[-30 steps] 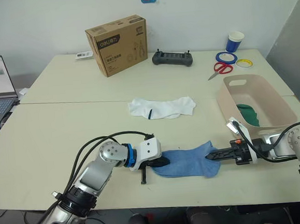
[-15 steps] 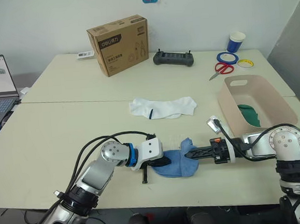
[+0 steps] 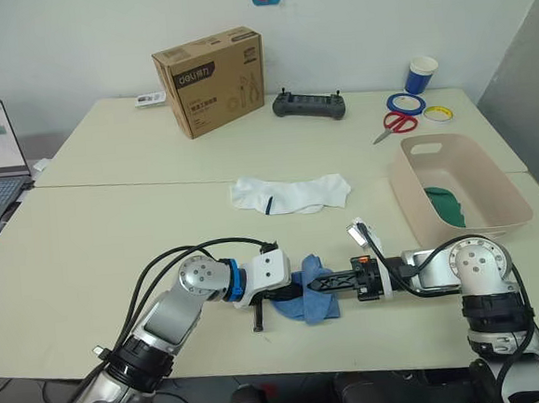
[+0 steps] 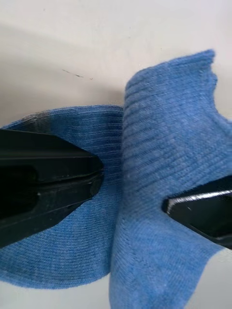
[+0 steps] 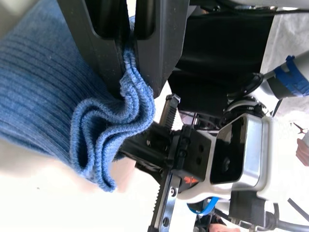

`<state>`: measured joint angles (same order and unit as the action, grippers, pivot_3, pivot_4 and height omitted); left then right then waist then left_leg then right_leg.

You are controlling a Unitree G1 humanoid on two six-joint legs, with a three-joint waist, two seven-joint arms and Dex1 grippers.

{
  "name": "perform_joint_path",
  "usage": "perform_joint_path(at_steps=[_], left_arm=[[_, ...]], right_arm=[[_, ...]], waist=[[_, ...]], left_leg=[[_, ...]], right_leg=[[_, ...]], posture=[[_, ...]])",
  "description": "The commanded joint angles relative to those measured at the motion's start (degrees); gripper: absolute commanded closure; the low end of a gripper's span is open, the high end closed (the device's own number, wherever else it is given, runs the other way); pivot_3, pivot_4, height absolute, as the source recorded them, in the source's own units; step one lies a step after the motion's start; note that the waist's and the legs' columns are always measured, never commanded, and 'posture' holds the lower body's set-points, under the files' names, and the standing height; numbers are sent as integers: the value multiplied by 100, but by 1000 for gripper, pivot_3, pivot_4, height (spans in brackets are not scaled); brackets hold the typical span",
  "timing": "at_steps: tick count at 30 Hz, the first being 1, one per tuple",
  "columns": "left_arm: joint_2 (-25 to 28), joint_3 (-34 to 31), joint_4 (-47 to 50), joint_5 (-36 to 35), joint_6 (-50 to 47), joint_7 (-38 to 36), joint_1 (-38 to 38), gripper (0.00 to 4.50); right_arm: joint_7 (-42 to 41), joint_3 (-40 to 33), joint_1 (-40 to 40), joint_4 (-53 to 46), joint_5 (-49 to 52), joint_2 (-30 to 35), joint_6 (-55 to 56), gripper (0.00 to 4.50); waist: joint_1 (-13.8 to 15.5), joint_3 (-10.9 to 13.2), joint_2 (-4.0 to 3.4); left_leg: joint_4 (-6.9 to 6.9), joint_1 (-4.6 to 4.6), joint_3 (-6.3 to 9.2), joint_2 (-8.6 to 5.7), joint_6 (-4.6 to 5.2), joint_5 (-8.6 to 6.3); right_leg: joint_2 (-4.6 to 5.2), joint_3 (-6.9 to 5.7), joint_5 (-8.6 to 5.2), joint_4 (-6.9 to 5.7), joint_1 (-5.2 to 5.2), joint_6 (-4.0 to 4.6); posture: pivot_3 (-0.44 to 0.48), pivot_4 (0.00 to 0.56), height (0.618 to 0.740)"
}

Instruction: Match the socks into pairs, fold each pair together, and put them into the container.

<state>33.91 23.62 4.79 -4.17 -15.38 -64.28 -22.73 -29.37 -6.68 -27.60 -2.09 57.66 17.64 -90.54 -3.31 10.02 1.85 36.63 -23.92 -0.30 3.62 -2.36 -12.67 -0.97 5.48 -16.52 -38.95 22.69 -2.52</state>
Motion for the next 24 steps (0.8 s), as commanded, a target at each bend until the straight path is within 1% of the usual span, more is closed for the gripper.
perform_joint_path(at_steps=[1, 7, 9, 10, 15, 17, 20, 24], left_arm=[[116, 81, -113, 174, -25, -9, 126, 4500], [132, 92, -130, 180, 14, -27, 135, 4500], [147, 81, -174, 189, 65, -36, 126, 4500], [149, 80, -199, 199, 93, -33, 119, 4500], [112, 80, -229, 195, 107, 1, 105, 4500], [118, 96, -210, 191, 78, -8, 119, 4500], [117, 97, -203, 192, 59, -10, 121, 4500], [134, 93, -180, 201, 49, -6, 127, 4500]], right_arm=[[3, -47, -10, -64, -39, -43, 73, 4488], [-87, -14, 82, -268, -36, -91, 142, 4488], [-135, -163, 59, -248, 57, -146, 169, 3939], [-159, -207, 48, -234, 90, -150, 155, 3757], [-127, -419, -2, -202, 175, -178, 154, 2043], [18, -745, -119, 1, 283, -351, -11, 1414], [48, -905, -155, 3, 324, -408, -154, 1414], [-178, -1021, -131, -239, 544, -252, -27, 1414]], waist=[[0, 0, 0], [-1, 0, 0], [-4, 0, 0], [-5, 0, -1], [-6, 0, -1], [-7, 0, -1], [-10, 0, -3], [-9, 0, -3]], left_leg=[[0, 0, 0, 0, 0, 0], [-4, 0, 0, 0, 0, 0], [-5, 0, -1, 0, 0, 0], [-5, 0, -1, 0, 0, 0], [-6, 0, -1, 0, 0, 0], [-6, 0, 0, 0, 0, 0], [-7, 1, 0, 0, 0, 0], [-11, 0, -2, -1, 0, 0]], right_leg=[[0, 0, 0, 0, 1, 0], [0, 0, -1, 0, 3, 1], [0, 1, -1, 0, 3, 1], [0, 1, -1, 0, 3, 1], [0, 0, -1, 0, 3, 1], [0, 0, -1, 0, 3, 2], [0, 0, -1, -1, 3, 2], [0, 2, -1, 1, 4, 2]], posture=[[0, 150, 740], [0, 150, 740], [0, 150, 740], [0, 150, 740], [0, 150, 740], [0, 150, 740], [0, 150, 740], [0, 150, 740]])
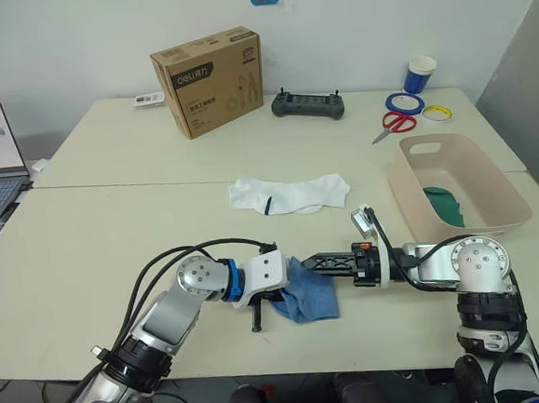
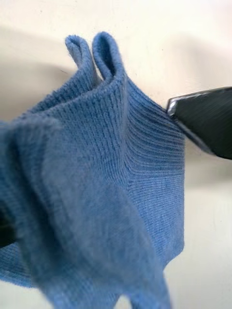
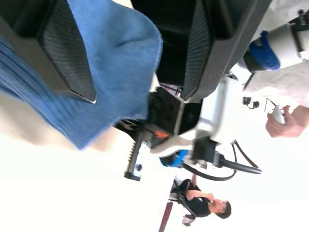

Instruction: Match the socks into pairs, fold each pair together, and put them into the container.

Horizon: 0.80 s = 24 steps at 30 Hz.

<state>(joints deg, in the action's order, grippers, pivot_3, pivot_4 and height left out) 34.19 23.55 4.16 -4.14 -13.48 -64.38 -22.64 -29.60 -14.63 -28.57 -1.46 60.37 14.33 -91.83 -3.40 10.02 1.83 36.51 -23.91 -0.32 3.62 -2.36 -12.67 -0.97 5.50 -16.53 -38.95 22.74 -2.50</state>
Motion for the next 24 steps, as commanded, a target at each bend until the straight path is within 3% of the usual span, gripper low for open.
perform_joint_path(at_steps=[1, 4, 7, 14, 19, 24], left_arm=[[108, 99, -112, 199, -144, 4, 118, 4500], [137, 83, -107, 199, -142, -10, 120, 4500], [167, 76, -101, 201, -144, -24, 125, 4500], [226, 113, -113, 217, -185, -93, 96, 4500], [219, 106, -127, 202, -146, -129, 78, 4500], [233, 92, -116, 194, -167, -165, 71, 4500]], right_arm=[[-282, -106, -3, -463, 163, 187, 395, 1414], [-1000, 549, 195, -1052, -409, 758, 1522, 1414], [-1992, 1242, 537, -1498, -1274, 1404, 3095, 2020], [-3301, 2360, 1238, -925, -3225, 1872, 6468, 4389], [-3604, 2689, 1319, -233, -3846, 1715, 7675, 4451], [-3639, 2841, 1252, 18, -4004, 1532, 7798, 4451]], waist=[[1, 0, 0], [0, 1, -2], [1, 1, -1], [-13, 1, -1], [-22, 1, -1], [-19, 2, -1]], left_leg=[[-1, 0, 0, 0, 0, 0], [-2, 0, 1, -1, 0, 0], [-4, 0, 1, -1, 0, 0], [-11, 7, 1, -1, 0, 0], [-11, 10, 0, -1, 0, 0], [-11, 11, 2, 0, 0, 1]], right_leg=[[0, 0, 0, 0, 0, 0], [0, -2, 0, 0, 2, 0], [0, -2, -2, 3, 2, 1], [-3, -2, -3, 3, 2, 2], [-4, 0, -2, 0, 2, 3], [-5, 0, -3, -2, 0, 5]], posture=[[0, 150, 740], [0, 150, 740], [0, 150, 740], [0, 150, 740], [0, 150, 740], [0, 150, 740]])
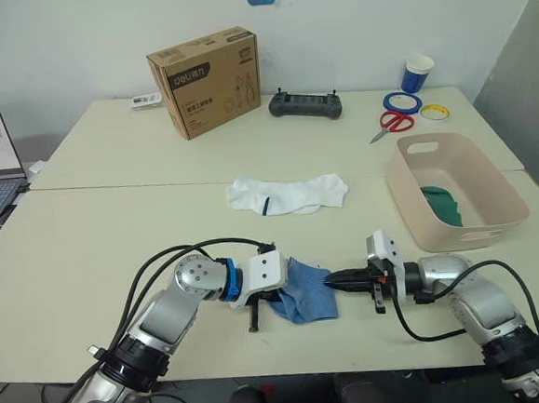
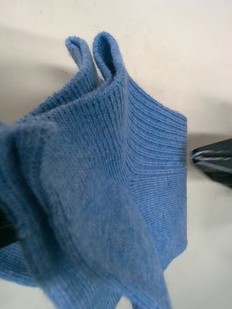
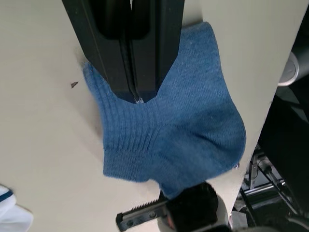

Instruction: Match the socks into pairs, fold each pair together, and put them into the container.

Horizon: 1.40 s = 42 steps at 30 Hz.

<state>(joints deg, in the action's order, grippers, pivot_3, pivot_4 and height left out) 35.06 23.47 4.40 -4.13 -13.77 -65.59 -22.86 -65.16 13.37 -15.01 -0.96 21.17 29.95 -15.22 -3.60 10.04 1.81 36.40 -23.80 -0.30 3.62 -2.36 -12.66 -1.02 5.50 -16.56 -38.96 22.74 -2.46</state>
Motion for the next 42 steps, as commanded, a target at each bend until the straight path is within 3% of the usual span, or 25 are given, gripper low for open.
perform_joint_path(at_steps=[1, 7, 15, 19, 26, 30, 39, 42], left_arm=[[160, 89, -137, 186, -141, -58, 90, 4500], [277, -236, -74, -56, -195, -90, 73, 4500], [1064, -1191, 261, -573, -412, -310, 15, 4500], [1134, -1476, 751, -968, -561, -392, -39, 4500], [643, -1185, 1512, -1234, -945, -198, -89, 4500], [444, -571, 1112, -600, -484, -17, 143, 4500], [479, -279, 544, -189, -170, 58, 579, 4500], [565, -273, 281, 7, 99, 72, 630, 4500]], right_arm=[[-101, 143, -114, 47, -213, -25, 187, 4451], [-82, 379, -131, 382, -539, -211, 372, 4451], [11, 395, -159, 419, -667, -327, 348, 4451], [41, 374, -153, 369, -669, -335, 247, 4451], [44, 364, -124, 285, -662, -279, 150, 4451], [78, 355, -128, 211, -675, -252, 91, 4451], [110, 297, -46, -161, -604, -132, -200, 4451], [387, 147, -103, -573, -542, 57, -948, 4451]], waist=[[2, 0, 0], [0, 0, 0], [14, 2, -2], [34, 3, -1], [52, 3, 0], [49, 3, 0], [56, 3, 0], [60, 3, -1]], left_leg=[[0, 0, 0, 0, 0, 0], [0, 6, 1, 2, 0, 0], [0, 6, 6, 7, 0, 0], [0, 4, 2, 5, 0, 0], [2, 4, -1, 3, -1, 1], [2, 8, 1, 3, -1, 1], [3, 5, 2, 3, -1, 1], [4, 7, 1, 2, -1, 1]], right_leg=[[0, 0, 0, 0, 0, 0], [-3, 1, -1, -4, -2, 2], [-9, -2, -3, -7, 0, 10], [-3, -2, -5, -5, 1, 13], [1, -4, -4, -6, -5, 10], [-2, -3, -3, -6, -8, 9], [-1, -4, -3, -5, -7, 10], [0, -3, -3, -6, -8, 10]], posture=[[0, 150, 740], [0, 150, 740], [0, 150, 740], [0, 150, 740], [0, 150, 740], [0, 150, 740], [0, 150, 740], [0, 150, 740]])
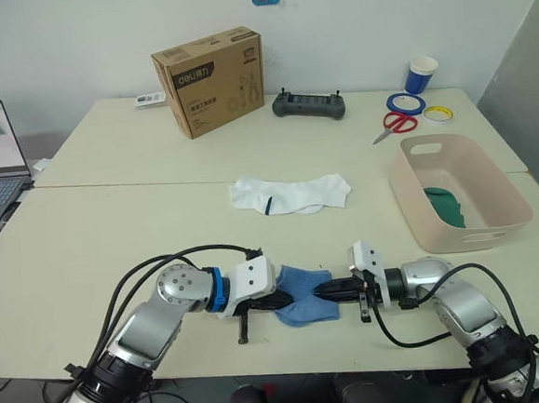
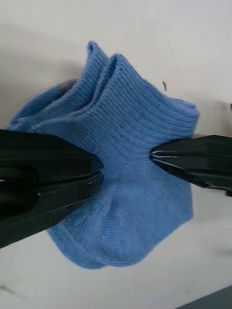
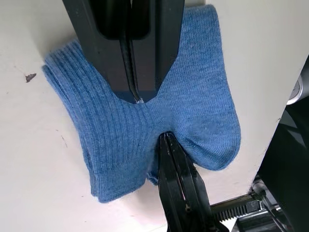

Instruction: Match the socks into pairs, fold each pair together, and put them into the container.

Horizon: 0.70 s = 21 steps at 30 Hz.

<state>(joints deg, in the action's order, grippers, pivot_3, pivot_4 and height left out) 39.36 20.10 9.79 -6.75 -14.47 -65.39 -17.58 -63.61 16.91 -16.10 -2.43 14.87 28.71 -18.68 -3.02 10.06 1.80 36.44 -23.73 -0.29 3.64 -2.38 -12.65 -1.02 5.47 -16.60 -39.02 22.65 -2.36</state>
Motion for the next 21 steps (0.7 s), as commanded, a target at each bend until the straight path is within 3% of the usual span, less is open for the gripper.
perform_joint_path(at_steps=[1, 3, 5, 11, 17, 21], left_arm=[[128, 58, -289, 261, 177, 41, 116, 4500], [106, 63, -360, 254, 256, 28, 151, 4500], [106, 95, -411, 265, 339, 1, 182, 4500], [57, 103, -565, 284, 458, 7, 159, 4500], [-10, 137, -569, 311, 442, 47, 137, 4500], [-3, 122, -573, 308, 435, 45, 132, 4500]], right_arm=[[345, -299, -39, -624, 223, 259, -1098, 4451], [429, -518, -135, -1117, 735, 476, -2256, 4451], [431, -870, -288, -1642, 1584, 746, -3730, 4070], [1413, -1743, -620, -1877, 2436, 518, -6350, 2224], [2339, -2012, -948, -1380, 2350, -193, -7300, 183], [2696, -2048, -954, -1180, 2689, -360, -7382, 39]], waist=[[1, 0, 0], [1, -1, 0], [0, -1, -1], [-6, -6, 0], [-23, -6, -1], [-26, -13, -1]], left_leg=[[0, 1, -1, 0, 0, 0], [2, 1, 0, 0, 0, 0], [4, 1, 0, -1, 0, 0], [4, 7, 9, 1, 0, 0], [5, 6, 1, -4, 0, 0], [5, 6, 0, -3, 0, 0]], right_leg=[[1, 1, 0, -1, 0, 0], [2, 1, 1, -2, -1, 0], [4, 1, 1, -4, -2, -1], [3, -7, 1, -3, -10, 0], [6, 2, 3, -2, -8, -3], [6, 0, 3, 1, -10, -4]], posture=[[0, 150, 740], [0, 150, 740], [0, 150, 740], [0, 150, 740], [0, 150, 740], [0, 150, 740]])
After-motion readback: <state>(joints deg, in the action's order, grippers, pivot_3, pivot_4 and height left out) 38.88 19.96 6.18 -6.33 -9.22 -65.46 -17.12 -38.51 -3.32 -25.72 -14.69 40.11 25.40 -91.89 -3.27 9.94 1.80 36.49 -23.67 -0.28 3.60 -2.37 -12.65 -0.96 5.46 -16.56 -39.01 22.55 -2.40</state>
